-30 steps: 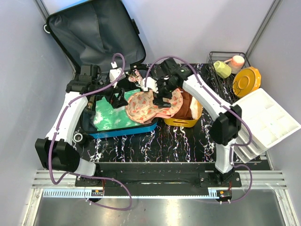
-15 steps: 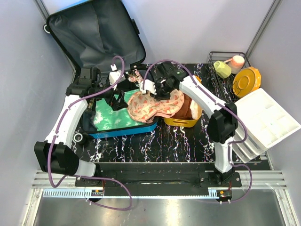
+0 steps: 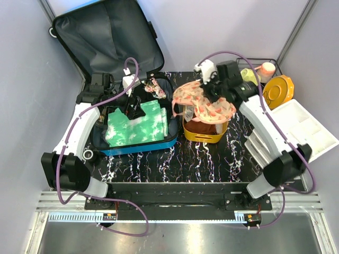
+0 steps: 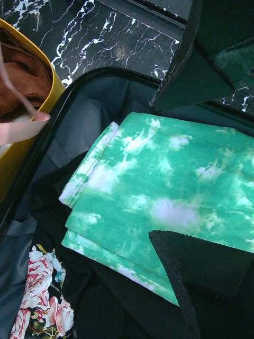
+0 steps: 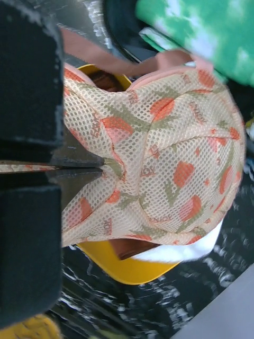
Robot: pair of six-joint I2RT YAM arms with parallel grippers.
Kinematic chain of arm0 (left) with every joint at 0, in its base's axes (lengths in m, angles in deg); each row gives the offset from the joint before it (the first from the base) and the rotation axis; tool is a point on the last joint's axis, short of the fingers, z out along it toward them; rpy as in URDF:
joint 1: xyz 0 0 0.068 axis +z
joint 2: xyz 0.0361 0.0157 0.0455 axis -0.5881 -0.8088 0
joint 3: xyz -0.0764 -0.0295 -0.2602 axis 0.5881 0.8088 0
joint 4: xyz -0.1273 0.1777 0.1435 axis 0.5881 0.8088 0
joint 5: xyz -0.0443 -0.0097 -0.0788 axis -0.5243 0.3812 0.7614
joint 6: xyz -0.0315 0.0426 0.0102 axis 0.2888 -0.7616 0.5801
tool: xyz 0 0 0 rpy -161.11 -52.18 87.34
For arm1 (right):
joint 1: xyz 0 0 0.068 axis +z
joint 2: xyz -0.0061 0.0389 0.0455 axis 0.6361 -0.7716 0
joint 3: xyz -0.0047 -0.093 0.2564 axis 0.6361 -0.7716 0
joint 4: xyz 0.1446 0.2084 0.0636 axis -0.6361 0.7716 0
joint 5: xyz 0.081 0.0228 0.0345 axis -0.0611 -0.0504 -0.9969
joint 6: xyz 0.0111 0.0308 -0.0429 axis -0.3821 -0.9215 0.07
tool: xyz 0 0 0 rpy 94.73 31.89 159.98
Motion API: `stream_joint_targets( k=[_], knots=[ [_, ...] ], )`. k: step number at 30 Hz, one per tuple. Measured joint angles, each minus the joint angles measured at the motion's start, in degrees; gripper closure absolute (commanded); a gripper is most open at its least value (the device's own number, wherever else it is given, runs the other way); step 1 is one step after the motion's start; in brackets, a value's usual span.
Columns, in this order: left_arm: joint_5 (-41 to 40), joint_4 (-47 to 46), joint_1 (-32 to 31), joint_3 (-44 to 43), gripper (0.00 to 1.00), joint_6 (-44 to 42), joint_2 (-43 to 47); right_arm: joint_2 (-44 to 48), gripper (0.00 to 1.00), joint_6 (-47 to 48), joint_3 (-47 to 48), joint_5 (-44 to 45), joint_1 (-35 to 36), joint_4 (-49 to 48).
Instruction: Open, take out, and arrange the luggage
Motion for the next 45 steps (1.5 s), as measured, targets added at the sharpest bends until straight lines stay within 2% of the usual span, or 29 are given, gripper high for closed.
stream_joint_targets(
  k=[4,7,13,18,19,21,22,24,25,30,33,39,42,45],
  knots=[
    [0.2,-0.5,0.1,-0.5,0.01,1.0,-0.8,8.9,1.0,-13.3,-12.5,9.6,-0.9,-8.7],
    [0.4,-0.9,0.1,-0.7,0.01,1.7,-1.4,10.7,1.0,-22.5,-18.7,15.0,-0.4,-15.6],
    [0.4,-0.9,0.2,-0.7,0.01,2.3,-2.2,3.8,1.0,-39.9,-22.6,23.9,0.6,-25.8],
    [0.3,-1.3,0.4,0.2,0.01,2.2,-2.1,-1.2,1.0,-50.1,-22.6,32.3,2.2,-28.0],
    [0.3,-1.3,0.6,0.6,0.01,2.2,-2.0,-1.3,0.96,-51.7,-22.6,33.2,2.6,-27.9],
    [0.1,-1.2,0.9,1.4,0.01,2.2,-1.8,-1.1,0.68,-53.5,-22.6,33.3,3.2,-27.9],
    [0.1,-1.2,0.9,1.7,0.01,2.2,-1.7,-1.0,0.38,-54.1,-22.6,32.8,3.5,-28.0],
    [0.0,-1.1,1.2,1.7,0.01,2.1,-1.7,-0.2,0.16,-53.8,-22.7,30.0,3.7,-27.5],
    [0.0,-0.8,1.2,1.6,0.01,2.0,-1.7,0.4,0.12,-52.4,-22.7,28.3,3.8,-27.0],
    [0.0,1.6,1.8,-1.1,0.01,1.5,-3.0,5.4,0.1,-39.2,-22.1,18.2,3.5,-27.2],
    [0.0,1.8,2.3,-2.7,0.01,1.5,-4.2,5.5,0.1,-30.0,-18.5,10.7,3.3,-29.1],
    [-1.6,2.2,2.7,-4.9,0.01,1.6,-7.5,-5.7,0.12,-19.6,-7.1,-0.4,1.6,-31.9],
    [-3.0,2.8,3.3,-5.5,0.01,2.7,-9.1,-11.7,0.16,-18.5,-6.5,-1.7,-0.2,-30.7],
    [-2.7,3.7,6.6,-5.6,0.01,5.3,-10.6,-16.5,0.16,-18.8,-7.0,-2.1,-3.4,-27.1]
  ],
)
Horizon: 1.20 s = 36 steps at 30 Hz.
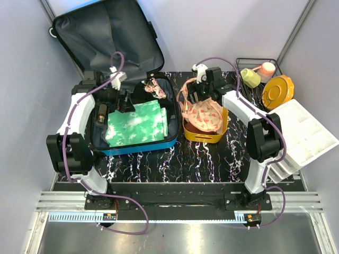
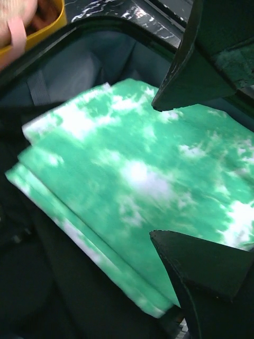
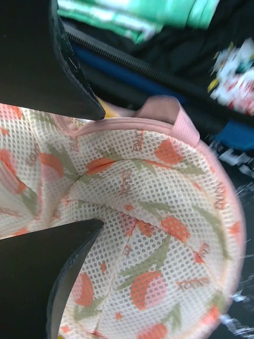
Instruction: Open, take out, and arrange the luggage
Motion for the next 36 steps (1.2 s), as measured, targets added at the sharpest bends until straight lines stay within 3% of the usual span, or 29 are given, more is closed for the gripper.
stream_joint_targets(
  k=[7,16,27,32,36],
  knots=[
    [0.3,-1.7,13.0,6.9,0.01,7.6,-1.3,-1.0,0.14,-2.2,-4.0,-0.3,-3.4,-1.2],
    [-2.1,-0.6,18.4,13.2,0.01,10.7,-1.9,-3.2,0.05,-6.4,-1.0,-1.7,-3.3,0.3],
    [-5.6,-7.1,18.3,17.2,0.01,15.0,0.4,4.5,0.01,-7.0,-1.0,-8.0,-3.3,7.1],
    [-4.7,-10.9,18.0,20.2,0.05,15.5,3.0,7.1,0.02,-4.2,-0.5,-11.2,-2.6,7.8],
    [-4.9,-7.9,15.4,23.3,0.18,10.9,7.3,7.6,0.03,-1.6,-0.4,-12.9,-0.3,8.4]
  ],
)
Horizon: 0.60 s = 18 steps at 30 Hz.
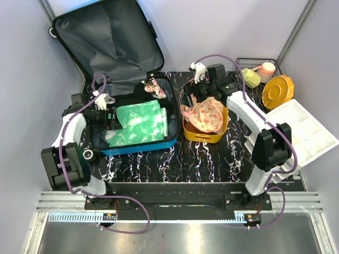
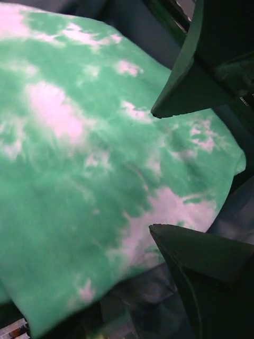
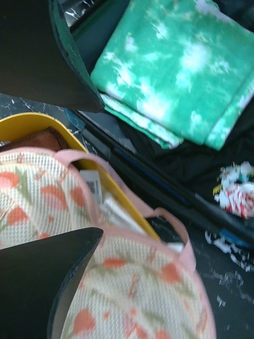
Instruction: Open, take out, and arrange the luggage
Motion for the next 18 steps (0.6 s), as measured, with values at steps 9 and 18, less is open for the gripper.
stream_joint_targets(
  k=[9,18],
  knots=[
    [-1.4,13.0,-9.8,-2.2,0.51,-30.3,5.6,0.0,0.06,3.4,1.0,-4.2,3.9,1.9],
    [-2.4,15.3,-21.6,-4.4,0.51,-46.1,-3.7,-2.0,0.06,4.2,5.2,-6.4,4.2,2.4]
  ],
)
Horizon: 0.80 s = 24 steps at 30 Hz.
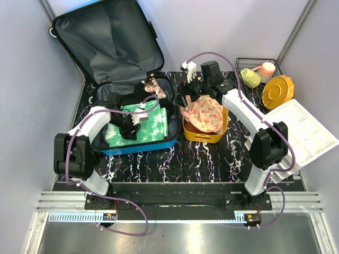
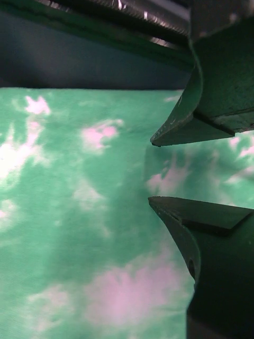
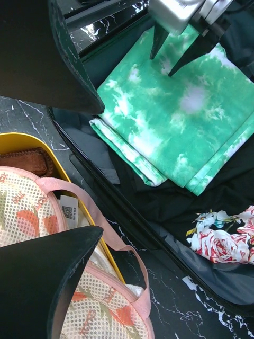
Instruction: Open, take out, and arrange the luggage
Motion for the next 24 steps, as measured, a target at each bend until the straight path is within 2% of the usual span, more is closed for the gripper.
stream_joint_targets(
  k=[2,3,6,9,12,14,18,24],
  knots=[
    [-0.5,-2.1,-1.9,0.1,0.46,-1.0,-2.0,-0.3,0.05,0.0,0.1,0.1,0.0,0.1],
    [-0.9,-3.3,-2.5,0.4,0.38,-1.2,-2.8,-0.4,0.05,0.1,0.1,0.2,0.0,0.2],
    [-1.8,-4.9,-3.5,1.3,0.36,-2.1,-4.5,-0.6,0.03,0.3,0.1,0.2,0.0,0.4],
    [-2.6,-5.5,-4.1,1.7,0.44,-2.9,-5.0,-0.8,0.01,0.5,0.1,0.2,0.0,0.5],
    [-3.5,-6.7,-4.3,2.0,0.73,-3.9,-5.1,-1.2,0.0,0.7,0.2,0.3,0.0,0.5],
    [-4.4,-8.6,-4.3,2.0,1.0,-4.7,-5.3,-1.6,0.0,1.0,0.4,0.5,0.0,0.6],
    [-4.9,-8.9,-4.3,1.4,1.0,-4.2,-5.4,-2.6,0.0,2.7,1.0,0.8,0.0,0.8],
    [-1.9,-2.7,-2.0,-5.1,1.0,0.0,-5.7,-2.8,0.0,8.0,0.9,0.4,0.0,0.4]
  ],
)
